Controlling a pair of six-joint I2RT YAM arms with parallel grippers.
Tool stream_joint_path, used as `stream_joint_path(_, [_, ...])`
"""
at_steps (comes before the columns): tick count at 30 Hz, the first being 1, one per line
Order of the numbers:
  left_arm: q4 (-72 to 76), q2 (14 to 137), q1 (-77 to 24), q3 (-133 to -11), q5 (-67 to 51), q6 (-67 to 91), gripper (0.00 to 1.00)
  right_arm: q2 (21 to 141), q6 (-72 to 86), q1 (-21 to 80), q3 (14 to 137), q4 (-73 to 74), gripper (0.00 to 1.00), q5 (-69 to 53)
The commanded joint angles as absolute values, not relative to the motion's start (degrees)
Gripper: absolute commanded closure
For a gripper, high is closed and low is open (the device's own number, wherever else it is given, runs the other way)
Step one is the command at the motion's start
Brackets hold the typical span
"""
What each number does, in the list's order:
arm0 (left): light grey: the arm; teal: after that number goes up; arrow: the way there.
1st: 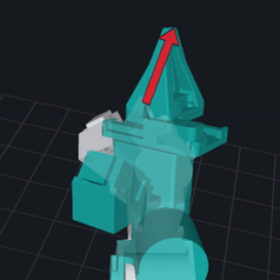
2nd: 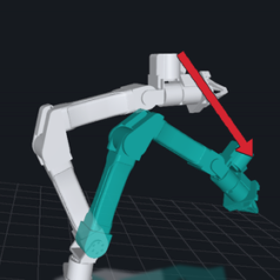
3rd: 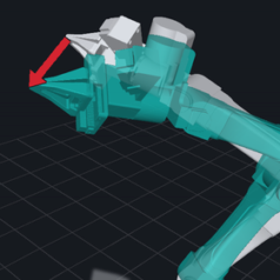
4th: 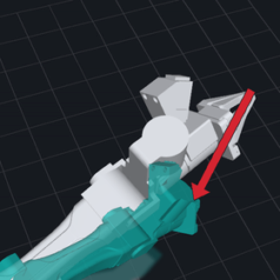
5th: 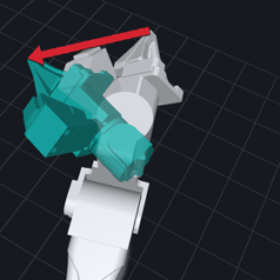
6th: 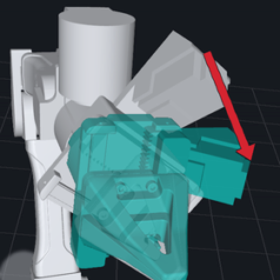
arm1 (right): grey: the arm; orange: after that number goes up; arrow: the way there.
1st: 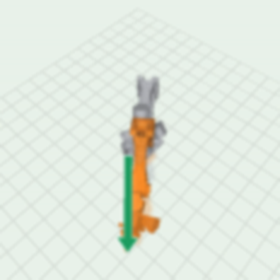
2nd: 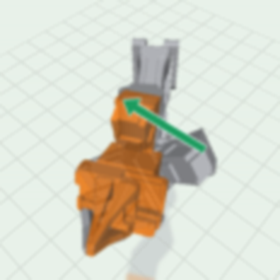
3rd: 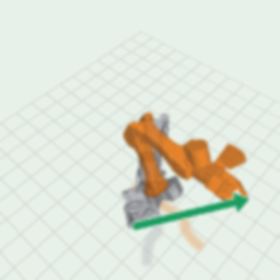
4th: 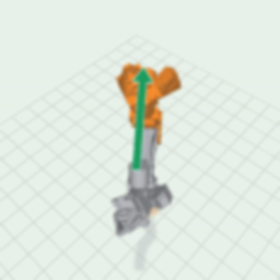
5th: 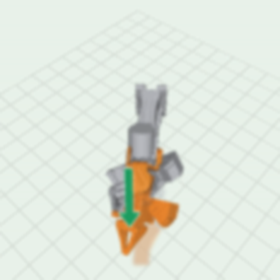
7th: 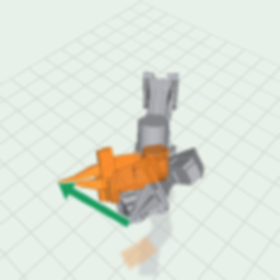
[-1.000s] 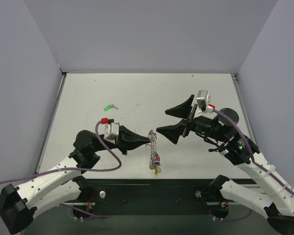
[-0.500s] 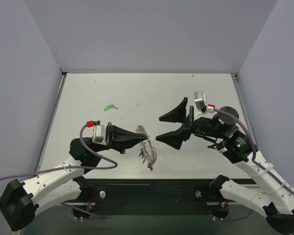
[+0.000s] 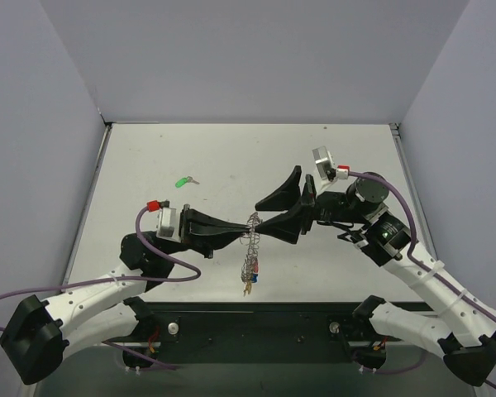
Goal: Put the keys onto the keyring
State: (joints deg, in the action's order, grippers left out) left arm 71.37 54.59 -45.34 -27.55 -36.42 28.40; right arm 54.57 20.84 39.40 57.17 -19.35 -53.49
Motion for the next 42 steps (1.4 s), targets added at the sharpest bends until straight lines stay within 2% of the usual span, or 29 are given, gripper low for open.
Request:
stream_joint_path(1, [77.96,54.67,-45.53,-29.97,-34.72,29.79,1.0,54.93,21.01,39.55,57.3,-25.05,0.44,-56.6])
stream_joint_path(10, [78.13,54.58,-45.53,-29.97,-34.19,29.79,1.0,55.81,21.01,41.04,56.6,-24.61,0.6,-57.22])
stream_joint_path(16, [78.22,54.67,-45.53,-29.88,-33.93,29.79,1.0,56.16,20.65,42.01,56.6,-23.91,0.74,-56.95])
stream_joint_path(19, [77.87,54.41,-45.53,-29.97,-34.1,29.79,1.0,56.16,20.3,42.01,56.86,-23.38,0.88,-56.6])
stream_joint_path(20, [77.61,54.23,-45.44,-30.06,-34.19,29.71,1.0,56.16,19.78,42.01,57.04,-23.03,0.97,-56.51])
stream_joint_path(21, [77.17,54.05,-45.53,-30.06,-34.28,29.62,1.0,56.42,19.34,42.01,57.39,-21.72,1.0,-56.17])
stream_joint_path(27, [64.36,52.12,-45.53,-33.22,-37.44,25.06,1.0,57.13,14.87,42.01,60.46,-15.05,1.0,-55.28])
stream_joint_path(31, [48.13,49.49,-45.53,-36.73,-38.32,19.52,1.0,57.65,11.43,42.01,62.92,-9.42,1.0,-54.05])
stream_joint_path(35, [32.2,47.38,-45.53,-42.78,-37.63,10.84,0.88,58.71,7.48,42.01,66.26,-1.17,1.0,-53.61])
stream_joint_path(41, [9.26,47.72,-45.53,-52.02,-36.83,1.94,0.76,60.82,1.5,42.01,71.54,8.94,1.0,-51.25])
stream_joint_path(42, [4.18,48.25,-45.53,-54.73,-36.91,1.15,0.69,61.08,0.97,42.01,72.76,10.01,1.0,-50.98])
